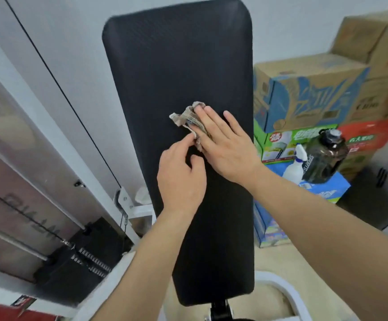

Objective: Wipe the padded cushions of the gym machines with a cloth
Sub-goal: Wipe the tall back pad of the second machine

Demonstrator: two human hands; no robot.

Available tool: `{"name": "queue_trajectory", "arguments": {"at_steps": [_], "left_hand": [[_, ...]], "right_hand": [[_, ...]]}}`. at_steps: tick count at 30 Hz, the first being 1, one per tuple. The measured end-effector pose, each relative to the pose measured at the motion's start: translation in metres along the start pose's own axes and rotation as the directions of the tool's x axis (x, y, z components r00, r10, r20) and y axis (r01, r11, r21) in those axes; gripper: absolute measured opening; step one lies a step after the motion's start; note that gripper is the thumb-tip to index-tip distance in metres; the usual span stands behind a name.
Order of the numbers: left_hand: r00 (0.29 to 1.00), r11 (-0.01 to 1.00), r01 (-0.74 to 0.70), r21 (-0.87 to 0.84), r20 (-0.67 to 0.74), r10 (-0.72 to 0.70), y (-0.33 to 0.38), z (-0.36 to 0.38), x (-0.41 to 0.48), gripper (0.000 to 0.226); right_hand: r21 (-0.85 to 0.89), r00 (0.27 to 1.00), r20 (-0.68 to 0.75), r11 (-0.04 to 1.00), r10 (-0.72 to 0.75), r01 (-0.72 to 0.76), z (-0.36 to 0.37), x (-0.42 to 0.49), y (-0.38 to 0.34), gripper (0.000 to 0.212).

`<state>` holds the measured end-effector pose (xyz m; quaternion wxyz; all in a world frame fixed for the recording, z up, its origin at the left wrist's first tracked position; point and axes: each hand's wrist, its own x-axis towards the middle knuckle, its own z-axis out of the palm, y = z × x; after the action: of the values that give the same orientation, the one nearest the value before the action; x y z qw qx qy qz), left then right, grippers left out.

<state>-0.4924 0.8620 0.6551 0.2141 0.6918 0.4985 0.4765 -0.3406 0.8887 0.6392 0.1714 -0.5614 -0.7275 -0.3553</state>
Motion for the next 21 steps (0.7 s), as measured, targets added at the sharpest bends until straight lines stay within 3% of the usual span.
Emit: {"name": "queue_trajectory", "arguments": {"at_steps": [2,7,11,13,17,21], "left_hand": [[0.988,0.974,-0.149,0.169,-0.002,0.151,0.022,-0.008,0.029,0.048],[0.933,0.887,-0.326,0.328,-0.042,0.358,0.068,-0.022,0.1,0.052],[0.83,0.68,-0.516,0.521,0.109,0.546,0.098,-0.022,0.14,0.06],[0.816,0.639,-0.532,0.556,0.135,0.562,0.111,-0.015,0.156,0.063],[0.843,0.675,-0.516,0.527,0.173,0.51,0.125,0.011,0.17,0.064],[0.848,0.694,-0.504,0.514,0.141,0.511,0.115,0.031,0.166,0.062]], "right_hand": [[0.01,0.998,-0.043,0.999,0.043,-0.043,-0.013,0.03,0.021,0.056],[0.067,0.985,-0.1,0.989,0.137,-0.131,-0.045,0.108,0.071,0.054],[0.199,0.971,-0.065,0.957,0.229,-0.213,-0.067,0.156,0.106,0.054],[0.294,0.952,-0.002,0.911,0.305,-0.291,-0.075,0.168,0.119,0.046],[0.565,0.863,0.015,0.707,0.506,-0.425,-0.07,0.164,0.123,0.036],[0.78,0.7,0.018,0.428,0.714,-0.457,-0.055,0.139,0.11,0.025]]}}
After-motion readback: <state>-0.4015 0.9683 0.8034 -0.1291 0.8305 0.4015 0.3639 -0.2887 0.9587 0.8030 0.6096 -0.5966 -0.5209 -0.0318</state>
